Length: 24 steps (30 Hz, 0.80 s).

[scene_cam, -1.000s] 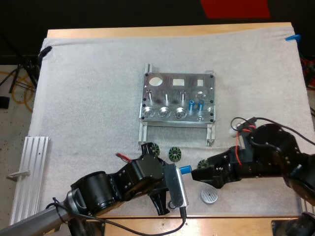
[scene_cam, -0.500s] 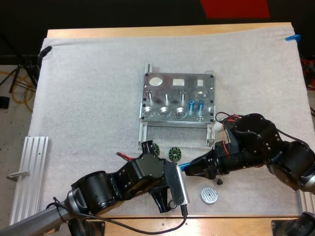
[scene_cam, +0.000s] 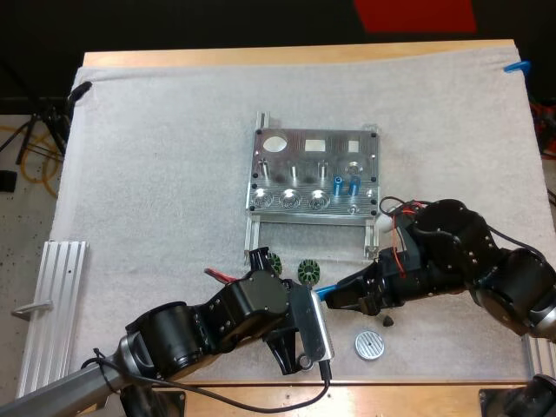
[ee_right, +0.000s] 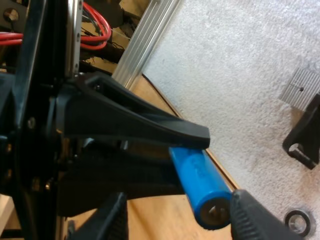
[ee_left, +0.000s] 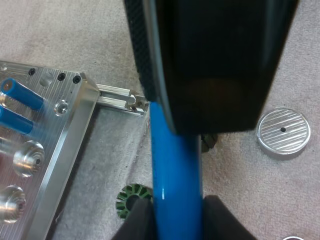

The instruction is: Load cells from left to right

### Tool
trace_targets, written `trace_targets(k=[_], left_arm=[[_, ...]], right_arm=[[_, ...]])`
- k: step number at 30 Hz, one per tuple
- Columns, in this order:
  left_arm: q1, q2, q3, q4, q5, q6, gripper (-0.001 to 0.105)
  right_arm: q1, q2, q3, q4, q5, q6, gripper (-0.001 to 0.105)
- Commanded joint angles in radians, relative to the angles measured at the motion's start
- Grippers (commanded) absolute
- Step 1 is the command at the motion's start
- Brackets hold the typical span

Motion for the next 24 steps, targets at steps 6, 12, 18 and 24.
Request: trace_targets(k=[6,12,18,24], left_arm=[[-0.002,-0.035,-0.012,-0.063,0.025,0.001,0.000],[-0.002,-0.056,-0.012,-0.035,0.001,0.001,0.000],[-0.002,-0.056,-0.012,0.000,0.001,0.001,0.000],[-0.002,-0.056,-0.012,-0.026,0.001,0.001,0.000]], right_arm=[[0.005,0.006,-0.003,-0.023,0.018,-0.026,0.051],[0.005,0.006,-0.003,-0.023,0.022,-0.026,0.071],[0.005,0.006,-0.003,-0.037,0.025,-0.028,0.071],[0.005,0.006,-0.003,-0.037,0.020,-0.027,0.050]])
